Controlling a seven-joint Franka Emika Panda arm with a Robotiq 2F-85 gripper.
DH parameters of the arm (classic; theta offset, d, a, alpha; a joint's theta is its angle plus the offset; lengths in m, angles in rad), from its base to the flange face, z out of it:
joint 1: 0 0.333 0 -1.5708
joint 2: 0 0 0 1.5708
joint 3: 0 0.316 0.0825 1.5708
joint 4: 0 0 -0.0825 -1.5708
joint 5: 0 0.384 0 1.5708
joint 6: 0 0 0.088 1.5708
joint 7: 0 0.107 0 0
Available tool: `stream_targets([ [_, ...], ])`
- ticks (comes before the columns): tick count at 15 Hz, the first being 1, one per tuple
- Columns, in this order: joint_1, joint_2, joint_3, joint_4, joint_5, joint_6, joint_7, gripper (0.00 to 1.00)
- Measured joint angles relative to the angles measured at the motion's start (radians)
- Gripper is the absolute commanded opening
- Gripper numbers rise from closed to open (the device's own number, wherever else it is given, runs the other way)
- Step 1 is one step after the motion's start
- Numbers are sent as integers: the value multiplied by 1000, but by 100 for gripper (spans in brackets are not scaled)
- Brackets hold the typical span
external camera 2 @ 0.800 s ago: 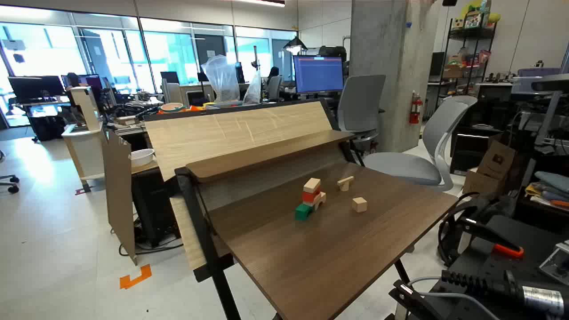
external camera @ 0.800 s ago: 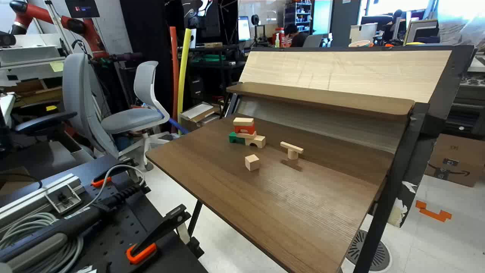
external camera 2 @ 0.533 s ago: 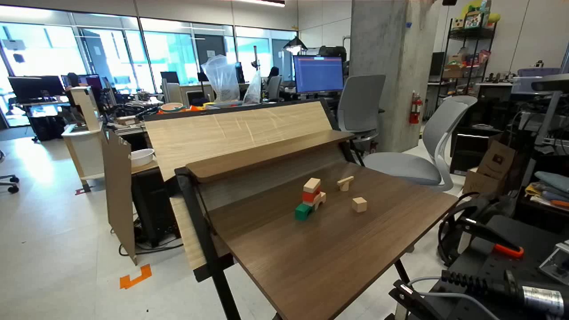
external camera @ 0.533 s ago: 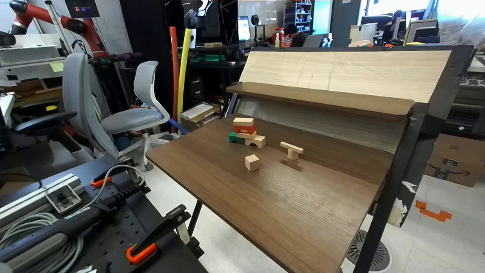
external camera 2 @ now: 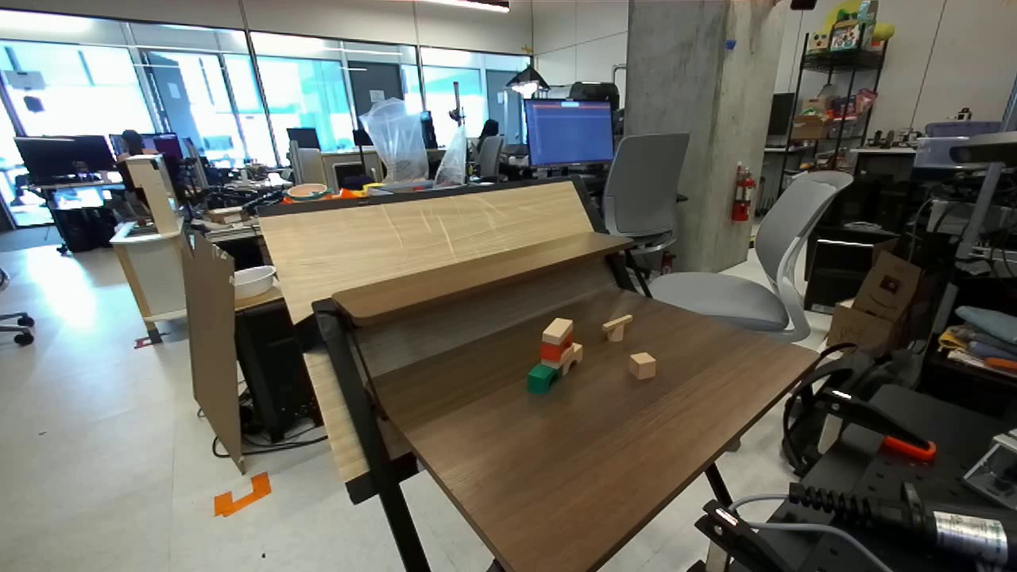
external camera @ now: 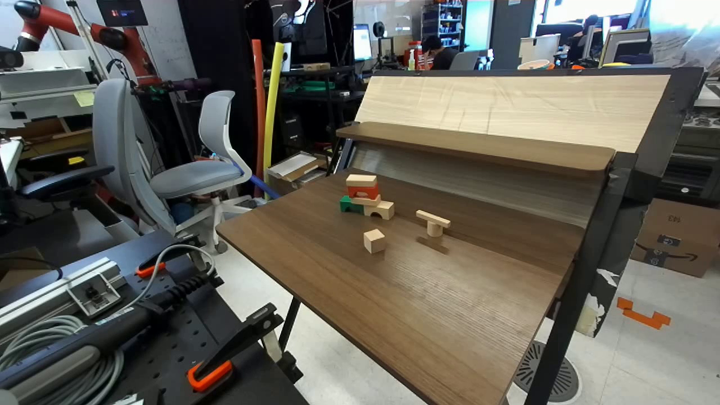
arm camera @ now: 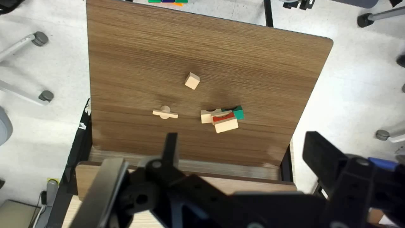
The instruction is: Put the wooden block on the right side of the table on top of the stacked blocks
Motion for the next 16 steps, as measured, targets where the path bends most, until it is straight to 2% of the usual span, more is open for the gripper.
stream_targets([
  [11, 0, 2, 4, -9, 2, 8, 11, 100],
  [14, 0, 42, 32, -64, -2, 138, 115, 100],
  [16, -2, 116, 56, -94, -12, 232, 187, 100],
])
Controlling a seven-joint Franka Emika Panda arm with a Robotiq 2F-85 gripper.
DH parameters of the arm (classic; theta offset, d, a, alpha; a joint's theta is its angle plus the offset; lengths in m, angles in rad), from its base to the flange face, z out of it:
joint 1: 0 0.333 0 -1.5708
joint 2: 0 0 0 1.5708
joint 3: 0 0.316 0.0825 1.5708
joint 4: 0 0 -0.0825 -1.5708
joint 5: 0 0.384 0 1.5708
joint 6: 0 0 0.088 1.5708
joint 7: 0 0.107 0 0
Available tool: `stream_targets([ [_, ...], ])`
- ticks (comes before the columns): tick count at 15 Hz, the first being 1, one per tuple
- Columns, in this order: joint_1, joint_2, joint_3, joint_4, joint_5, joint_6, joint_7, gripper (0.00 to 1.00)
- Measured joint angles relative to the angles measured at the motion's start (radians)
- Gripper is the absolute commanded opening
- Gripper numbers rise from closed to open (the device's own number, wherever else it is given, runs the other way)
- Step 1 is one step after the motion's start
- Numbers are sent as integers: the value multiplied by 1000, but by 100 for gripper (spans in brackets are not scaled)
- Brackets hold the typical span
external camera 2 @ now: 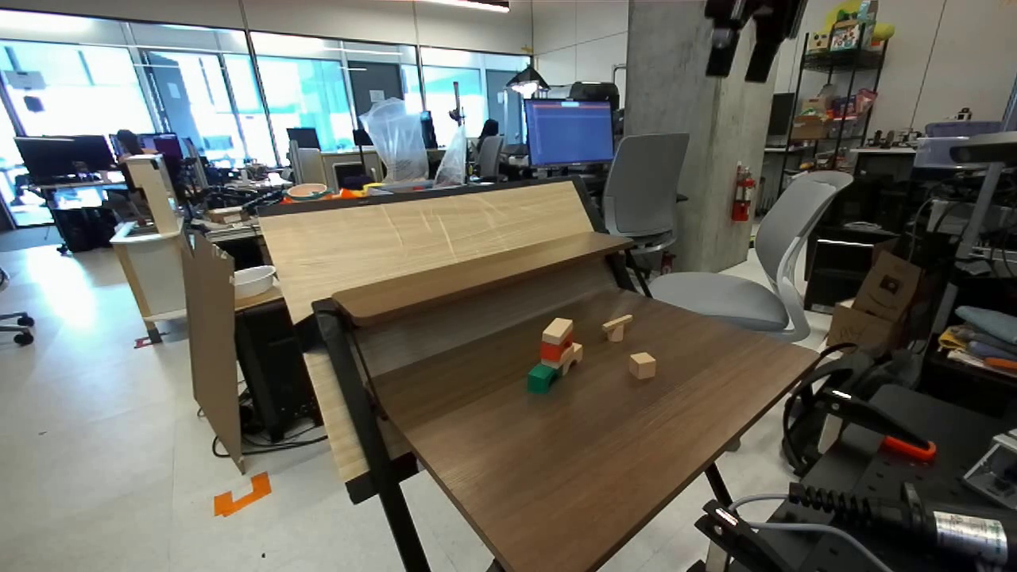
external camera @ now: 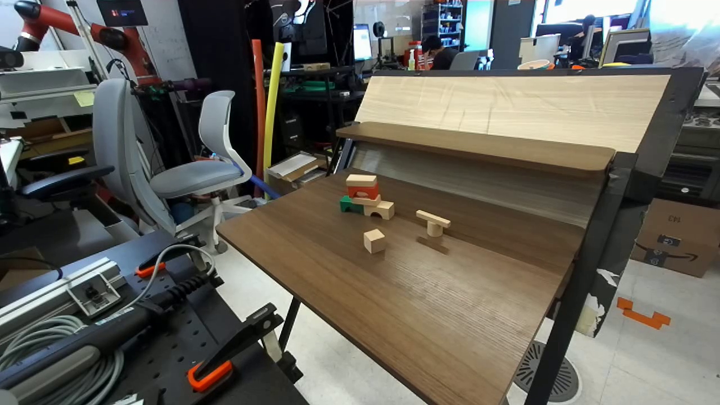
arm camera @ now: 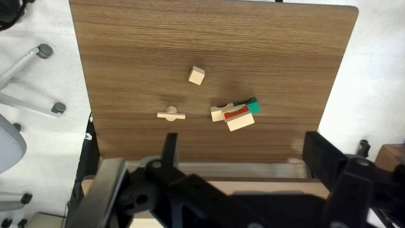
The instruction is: Put the wooden block on the right side of the table on top of the stacked blocks
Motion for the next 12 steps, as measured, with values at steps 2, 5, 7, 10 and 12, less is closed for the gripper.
stream_targets([
  [2, -5, 102, 21, -8, -22, 75, 70, 100],
  [5, -21, 307, 49, 27, -116, 131, 227, 100],
  [7, -21, 415, 50, 71, -162, 133, 311, 100],
  [10, -21, 562, 50, 160, -172, 133, 368, 100],
  [12, -21, 635, 49, 217, -169, 137, 371, 100],
])
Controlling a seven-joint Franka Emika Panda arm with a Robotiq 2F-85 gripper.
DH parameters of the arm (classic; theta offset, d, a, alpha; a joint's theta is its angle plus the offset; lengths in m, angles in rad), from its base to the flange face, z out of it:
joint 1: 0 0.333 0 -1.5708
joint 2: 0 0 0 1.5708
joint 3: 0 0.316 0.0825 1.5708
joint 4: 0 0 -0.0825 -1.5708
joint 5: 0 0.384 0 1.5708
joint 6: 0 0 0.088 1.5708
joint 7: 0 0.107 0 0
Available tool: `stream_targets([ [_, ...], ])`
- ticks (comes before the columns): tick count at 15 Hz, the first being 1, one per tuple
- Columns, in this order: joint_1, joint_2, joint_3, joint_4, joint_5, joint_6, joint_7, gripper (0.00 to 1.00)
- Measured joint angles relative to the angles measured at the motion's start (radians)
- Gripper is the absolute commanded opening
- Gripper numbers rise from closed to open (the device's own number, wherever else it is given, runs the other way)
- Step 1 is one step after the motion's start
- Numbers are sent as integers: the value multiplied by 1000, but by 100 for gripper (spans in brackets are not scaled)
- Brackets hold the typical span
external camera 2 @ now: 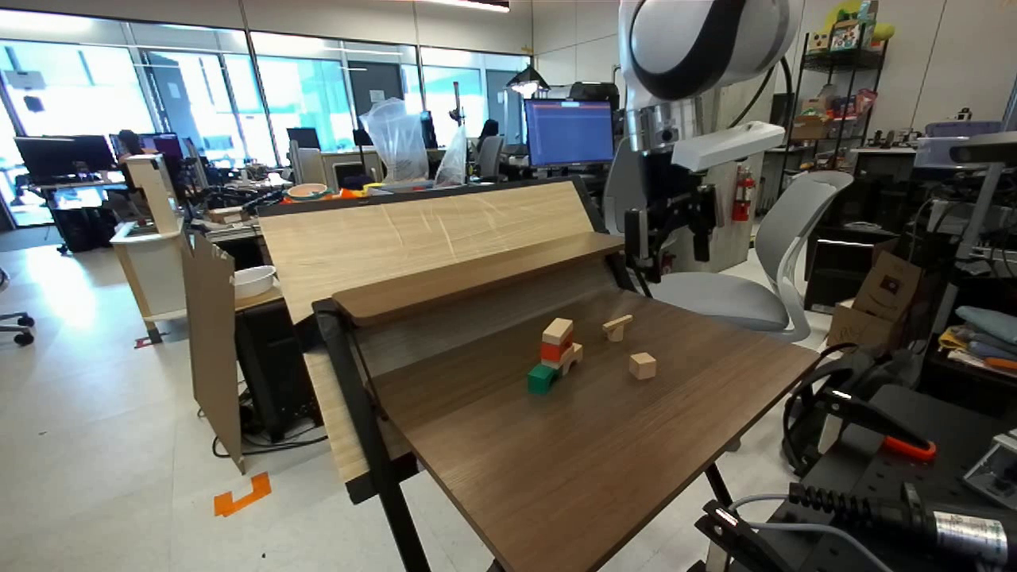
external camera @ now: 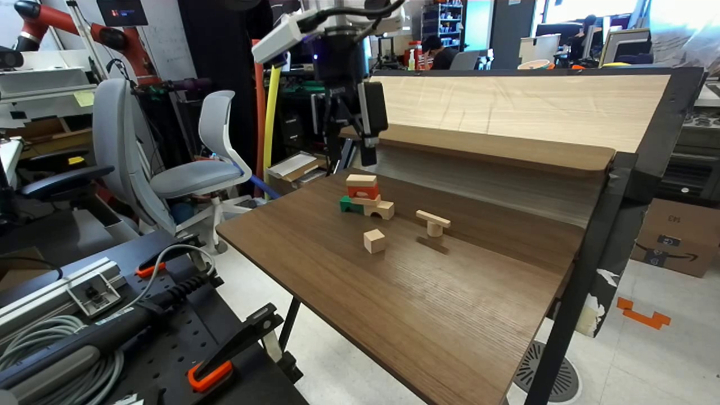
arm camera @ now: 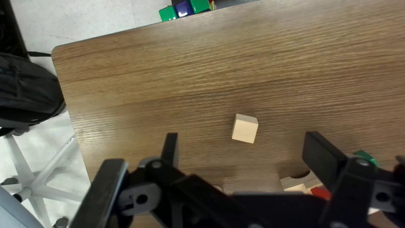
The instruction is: Put the wooden block on the right side of the table on top of the stacked blocks
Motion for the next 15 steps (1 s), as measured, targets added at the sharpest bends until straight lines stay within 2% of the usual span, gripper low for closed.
stream_targets([
  [6, 0, 125, 2, 108, 61, 166, 4, 100],
  [15, 0, 132, 3, 122, 70, 173, 4, 100],
])
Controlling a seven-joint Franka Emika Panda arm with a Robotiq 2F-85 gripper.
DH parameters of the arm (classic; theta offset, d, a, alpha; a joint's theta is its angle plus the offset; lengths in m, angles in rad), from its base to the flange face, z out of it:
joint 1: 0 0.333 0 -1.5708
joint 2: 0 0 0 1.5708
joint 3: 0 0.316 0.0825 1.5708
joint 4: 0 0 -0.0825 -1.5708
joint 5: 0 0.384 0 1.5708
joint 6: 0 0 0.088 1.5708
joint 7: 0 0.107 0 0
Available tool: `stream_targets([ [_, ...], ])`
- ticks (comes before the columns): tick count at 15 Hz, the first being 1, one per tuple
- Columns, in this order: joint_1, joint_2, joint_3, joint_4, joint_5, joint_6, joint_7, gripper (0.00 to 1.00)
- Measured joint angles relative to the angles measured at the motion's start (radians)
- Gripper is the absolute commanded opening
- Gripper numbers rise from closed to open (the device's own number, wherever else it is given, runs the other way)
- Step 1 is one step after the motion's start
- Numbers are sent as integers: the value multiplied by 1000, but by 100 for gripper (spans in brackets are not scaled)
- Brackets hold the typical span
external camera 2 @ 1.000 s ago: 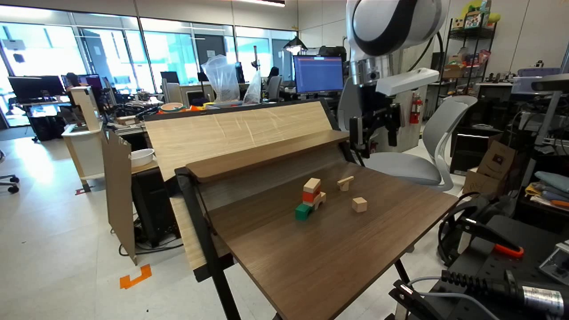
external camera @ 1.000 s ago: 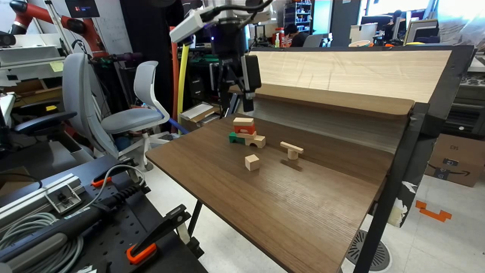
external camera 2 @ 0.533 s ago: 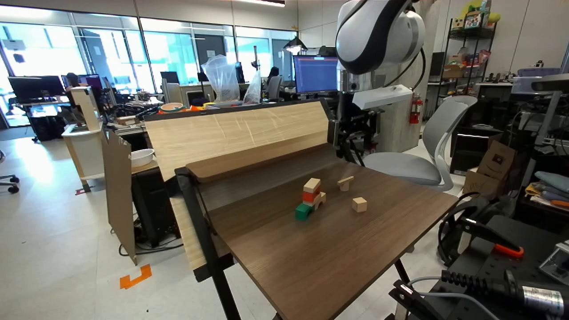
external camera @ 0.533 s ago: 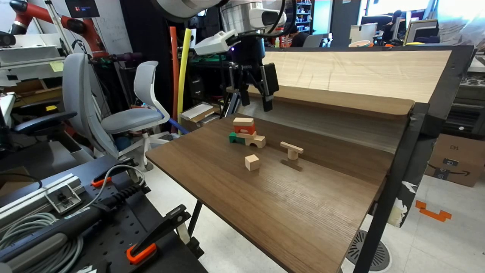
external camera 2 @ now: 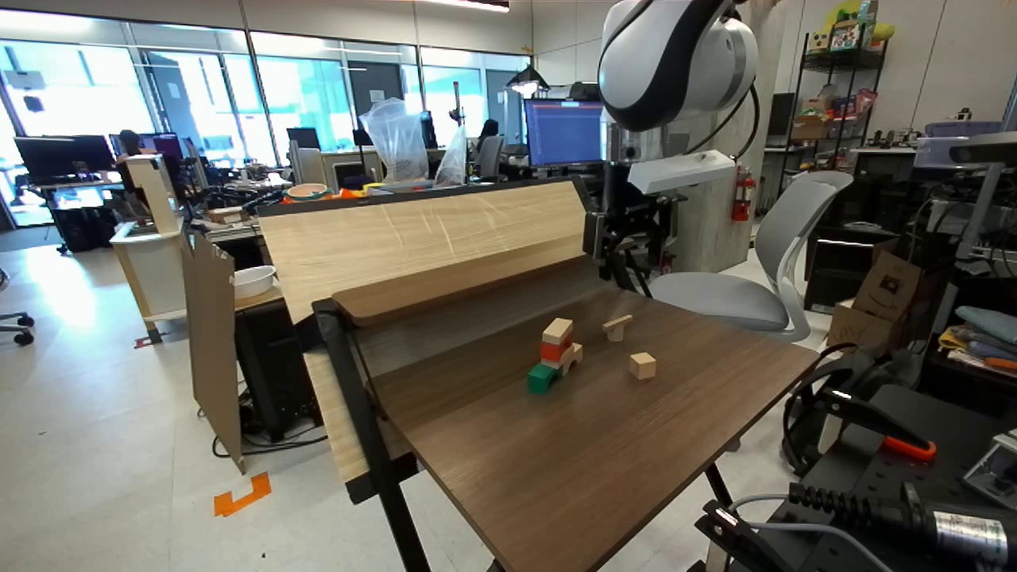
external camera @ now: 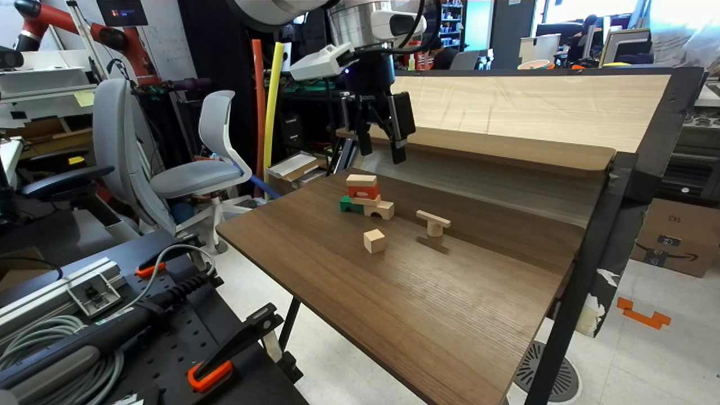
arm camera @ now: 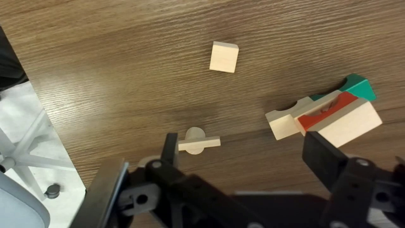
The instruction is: Put the wooden block on the right side of the table on top of the stacked blocks
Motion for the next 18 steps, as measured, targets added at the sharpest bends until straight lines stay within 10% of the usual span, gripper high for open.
stream_targets([
  [18, -8, 108, -4, -9, 44, 51, -2, 100],
])
